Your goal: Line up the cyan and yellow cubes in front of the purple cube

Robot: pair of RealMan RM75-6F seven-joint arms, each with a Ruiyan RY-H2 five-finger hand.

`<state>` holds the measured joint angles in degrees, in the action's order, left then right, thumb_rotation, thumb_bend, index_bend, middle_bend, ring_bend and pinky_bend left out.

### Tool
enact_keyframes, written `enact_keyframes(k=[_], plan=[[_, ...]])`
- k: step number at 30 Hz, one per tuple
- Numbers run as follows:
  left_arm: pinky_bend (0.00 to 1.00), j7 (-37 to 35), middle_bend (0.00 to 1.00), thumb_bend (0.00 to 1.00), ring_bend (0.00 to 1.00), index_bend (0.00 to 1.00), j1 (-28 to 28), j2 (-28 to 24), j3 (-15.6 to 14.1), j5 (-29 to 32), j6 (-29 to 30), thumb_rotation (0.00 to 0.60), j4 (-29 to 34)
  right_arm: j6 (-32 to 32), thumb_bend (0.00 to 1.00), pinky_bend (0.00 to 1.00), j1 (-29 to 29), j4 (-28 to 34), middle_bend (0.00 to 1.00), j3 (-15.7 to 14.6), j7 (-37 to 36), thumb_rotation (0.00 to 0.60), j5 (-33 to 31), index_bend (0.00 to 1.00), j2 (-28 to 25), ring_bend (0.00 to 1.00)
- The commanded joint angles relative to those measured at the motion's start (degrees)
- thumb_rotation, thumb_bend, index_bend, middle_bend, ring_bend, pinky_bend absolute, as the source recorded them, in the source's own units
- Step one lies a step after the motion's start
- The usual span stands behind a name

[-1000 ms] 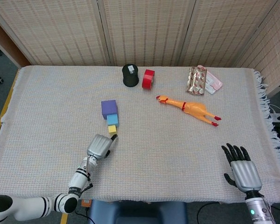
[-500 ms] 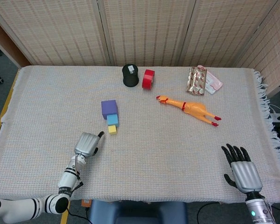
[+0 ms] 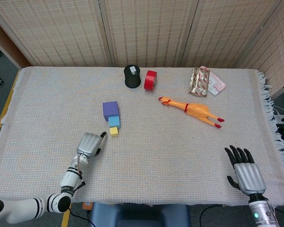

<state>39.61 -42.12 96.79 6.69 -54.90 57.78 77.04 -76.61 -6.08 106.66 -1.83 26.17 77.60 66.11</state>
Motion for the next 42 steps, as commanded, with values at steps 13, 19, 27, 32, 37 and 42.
enact_keyframes(k=[13,19,27,32,37,42], plan=[[1.00,0.01,1.00,0.34,1.00,0.20,-1.24,1.49,0.66,-0.22,-0.62,0.600,-1.20,0.20,0.05,0.00,-0.10,-0.05,0.00,0.21,-0.03,0.600,-0.44,0.00,-0.05,0.00],[1.00,0.17,1.00,0.34,1.00,0.20,-1.62,1.78,0.86,-0.03,-0.79,0.600,-1.42,0.19,0.05,0.00,-0.10,0.02,0.00,0.19,0.01,0.600,-0.46,0.00,-0.07,0.00],[1.00,0.35,1.00,0.34,1.00,0.20,-2.07,2.31,1.03,0.83,-1.43,0.600,-2.26,0.13,0.05,0.00,-0.09,-0.03,0.00,0.23,-0.09,0.600,-0.45,0.00,-0.11,0.00],[1.00,0.42,1.00,0.34,1.00,0.20,-2.29,2.65,1.12,0.84,-1.29,0.600,-2.57,0.10,0.05,0.00,-0.07,-0.02,0.00,0.23,-0.08,0.600,-0.46,0.00,-0.10,0.00],[1.00,0.95,1.00,0.34,1.00,0.20,-2.11,2.38,0.97,0.98,-0.62,0.600,-2.22,0.13,0.05,0.00,-0.08,0.01,0.00,0.17,-0.13,0.600,-0.36,0.00,-0.16,0.00],[1.00,1.21,1.00,0.34,1.00,0.22,-0.96,1.00,0.11,0.94,0.68,0.600,-0.47,0.02,0.05,0.00,0.00,0.05,0.00,0.11,-0.23,0.600,-0.20,0.00,-0.21,0.00]])
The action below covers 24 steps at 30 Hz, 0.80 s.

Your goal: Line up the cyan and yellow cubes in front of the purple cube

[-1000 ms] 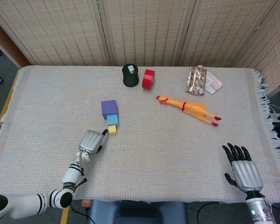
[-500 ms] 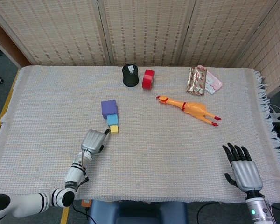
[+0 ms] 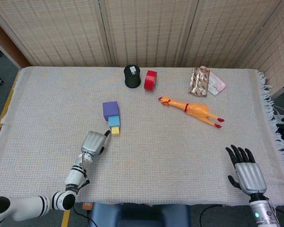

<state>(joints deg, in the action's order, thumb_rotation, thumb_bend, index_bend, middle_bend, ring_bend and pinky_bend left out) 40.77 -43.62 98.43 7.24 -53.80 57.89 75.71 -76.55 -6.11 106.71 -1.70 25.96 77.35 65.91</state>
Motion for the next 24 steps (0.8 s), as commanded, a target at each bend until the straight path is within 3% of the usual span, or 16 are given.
enact_keyframes(k=[1,12,19,24], plan=[[1.00,0.06,1.00,0.34,1.00,0.23,0.83,-1.08,-0.72,-0.40,0.94,0.600,1.48,-0.07,0.05,0.00,0.04,0.00,0.00,-0.05,-0.01,0.600,0.13,0.00,0.00,0.00],[1.00,-1.38,1.00,0.34,1.00,0.26,2.52,-3.55,-2.85,-4.20,2.58,0.600,8.98,-0.09,0.05,0.00,0.15,0.18,0.00,-0.45,0.05,0.600,0.85,0.00,0.00,0.00],[1.00,-1.07,1.00,0.34,1.00,0.16,1.04,-2.00,-1.79,-2.39,0.03,0.600,7.37,-0.12,0.05,0.00,0.20,0.06,0.00,-0.35,-0.44,0.600,0.84,0.00,-0.21,0.00],[1.00,-0.13,1.00,0.34,1.00,0.14,0.05,-1.14,-1.03,-0.75,-0.93,0.600,5.08,0.08,0.05,0.00,0.12,0.04,0.00,-0.34,-0.50,0.600,0.78,0.00,-0.31,0.00]])
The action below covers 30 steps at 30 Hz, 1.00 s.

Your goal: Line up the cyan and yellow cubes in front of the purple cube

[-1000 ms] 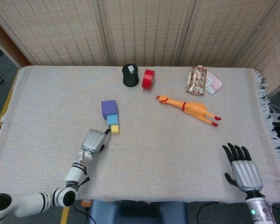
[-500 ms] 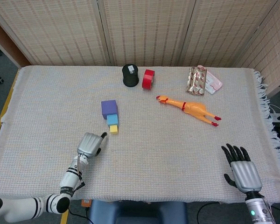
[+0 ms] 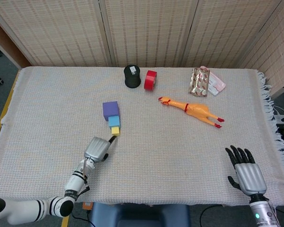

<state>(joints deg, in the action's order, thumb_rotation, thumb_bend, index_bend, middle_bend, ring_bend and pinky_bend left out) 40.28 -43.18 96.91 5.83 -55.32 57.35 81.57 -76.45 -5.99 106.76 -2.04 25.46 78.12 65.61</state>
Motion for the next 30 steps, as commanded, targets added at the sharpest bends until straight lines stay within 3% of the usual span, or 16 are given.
enact_keyframes(k=[1,21,25,30], plan=[[1.00,0.48,1.00,0.34,1.00,0.14,-0.48,0.47,0.44,1.01,-0.47,0.600,-1.08,-0.05,0.05,0.00,0.01,-0.01,0.00,0.03,-0.02,0.600,-0.01,0.00,-0.01,0.00],[1.00,2.31,1.00,0.34,1.00,0.13,-1.26,1.08,-0.41,2.58,-0.50,0.600,-1.64,-0.39,0.05,0.00,0.15,0.09,0.00,0.23,0.20,0.600,-0.15,0.00,0.11,0.00],[1.00,1.81,1.00,0.34,1.00,0.13,-0.04,-1.29,-1.76,0.57,1.27,0.600,3.20,-0.58,0.05,0.00,0.29,0.25,0.00,0.06,0.02,0.600,0.23,0.00,-0.08,0.00],[1.00,-4.19,1.00,0.34,0.97,0.11,7.00,-11.74,-7.16,-8.78,10.06,0.600,17.50,-1.35,0.05,0.00,0.74,0.44,0.00,-0.32,-1.08,0.600,1.63,0.00,-0.76,0.00]])
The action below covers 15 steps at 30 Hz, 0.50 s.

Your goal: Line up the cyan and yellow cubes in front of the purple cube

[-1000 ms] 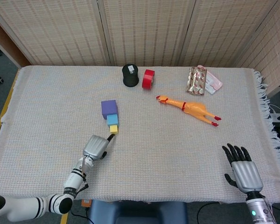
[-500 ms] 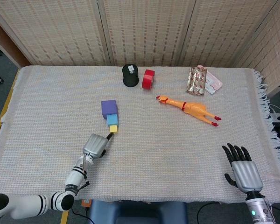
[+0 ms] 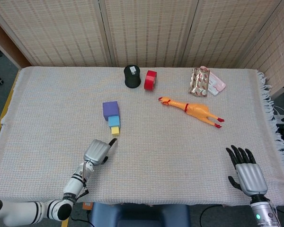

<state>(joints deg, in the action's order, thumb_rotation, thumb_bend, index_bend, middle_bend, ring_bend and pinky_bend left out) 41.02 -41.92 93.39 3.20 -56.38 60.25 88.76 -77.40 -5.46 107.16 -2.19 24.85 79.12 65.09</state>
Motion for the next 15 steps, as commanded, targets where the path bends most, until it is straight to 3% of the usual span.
enact_keyframes(k=[1,2,3,5,6,7,10,15], plan=[[0.97,-6.50,0.95,0.34,0.88,0.09,6.84,-9.76,-5.67,-9.93,8.27,0.600,11.57,-0.59,0.05,0.00,0.31,-0.01,0.00,-0.26,-0.69,0.600,1.00,0.00,-0.31,0.00],[0.87,-11.25,0.84,0.34,0.75,0.06,10.27,-13.97,-9.15,-14.60,11.49,0.600,14.59,-1.03,0.05,0.00,0.52,-0.06,0.00,-0.46,-1.04,0.600,1.83,0.00,-0.40,0.00],[0.71,-15.10,0.64,0.34,0.54,0.03,12.60,-16.59,-11.54,-18.39,13.94,0.600,15.51,-1.41,0.05,0.00,0.69,-0.13,0.00,-0.61,-1.32,0.600,2.49,0.00,-0.40,0.00],[0.38,-23.96,0.27,0.34,0.19,0.00,17.82,-20.20,-15.83,-25.57,20.32,0.600,14.75,-2.39,0.05,0.00,1.14,-0.35,0.00,-0.88,-1.75,0.600,3.88,0.00,-0.23,0.00],[0.28,-29.93,0.16,0.34,0.08,0.00,21.48,-21.56,-18.23,-29.62,25.15,0.600,12.84,-3.23,0.05,0.00,1.45,-0.68,0.00,-1.06,-1.91,0.600,5.09,0.00,0.07,0.00],[0.21,-34.03,0.10,0.34,0.02,0.00,24.21,-21.94,-19.42,-32.37,29.23,0.600,10.57,-3.91,0.05,0.00,1.68,-1.03,0.00,-1.17,-1.97,0.600,6.06,0.00,0.43,0.00],[0.17,-43.49,0.03,0.34,0.00,0.00,32.08,-20.37,-20.09,-35.85,40.15,0.600,1.60,-5.98,0.05,0.00,2.37,-2.63,0.00,-1.69,-2.54,0.600,9.64,0.00,1.90,0.00],[0.14,-42.99,0.00,0.34,0.00,0.00,35.23,-22.21,-18.14,-34.66,41.95,0.600,0.21,-6.87,0.05,0.00,3.09,-3.95,0.00,-2.67,-2.55,0.600,12.40,0.00,2.59,0.00]])
